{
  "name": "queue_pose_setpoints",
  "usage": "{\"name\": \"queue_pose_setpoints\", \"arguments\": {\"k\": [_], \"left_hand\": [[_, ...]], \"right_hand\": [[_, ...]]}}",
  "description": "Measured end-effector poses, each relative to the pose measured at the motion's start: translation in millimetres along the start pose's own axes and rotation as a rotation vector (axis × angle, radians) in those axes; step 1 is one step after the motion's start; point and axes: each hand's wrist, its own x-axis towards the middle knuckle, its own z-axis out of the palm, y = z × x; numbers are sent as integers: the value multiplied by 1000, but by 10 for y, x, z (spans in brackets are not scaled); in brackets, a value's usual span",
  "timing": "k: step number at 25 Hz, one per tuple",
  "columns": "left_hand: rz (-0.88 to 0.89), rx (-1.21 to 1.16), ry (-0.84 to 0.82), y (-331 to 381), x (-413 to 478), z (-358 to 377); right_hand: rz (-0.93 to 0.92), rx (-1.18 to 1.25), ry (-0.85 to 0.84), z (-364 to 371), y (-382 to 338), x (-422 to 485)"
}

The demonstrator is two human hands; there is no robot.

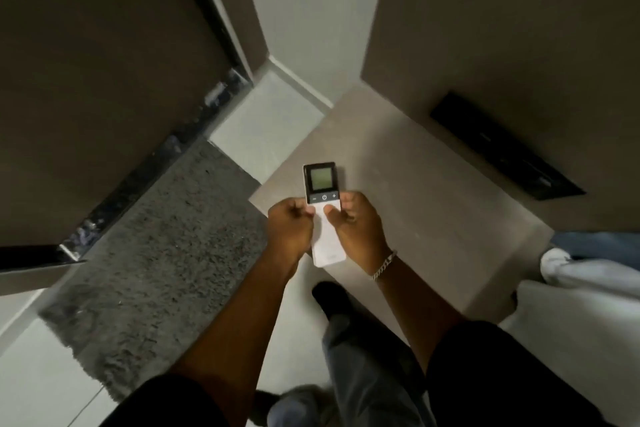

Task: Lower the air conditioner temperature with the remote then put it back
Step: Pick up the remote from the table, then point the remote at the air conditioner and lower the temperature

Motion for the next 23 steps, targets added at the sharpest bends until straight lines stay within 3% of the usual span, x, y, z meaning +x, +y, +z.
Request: {"name": "queue_pose_setpoints", "arguments": {"k": [3, 15, 23], "left_hand": [[122, -84, 53, 435, -448, -795], [820, -328, 522, 2657, -3192, -4215], [1237, -300, 691, 3581, -5202, -5296]], "right_hand": [[-131, 76, -109, 322, -800, -433], [-799, 263, -632, 1132, -4848, -3123], [-1213, 424, -765, 858, -6542, -4881]]}}
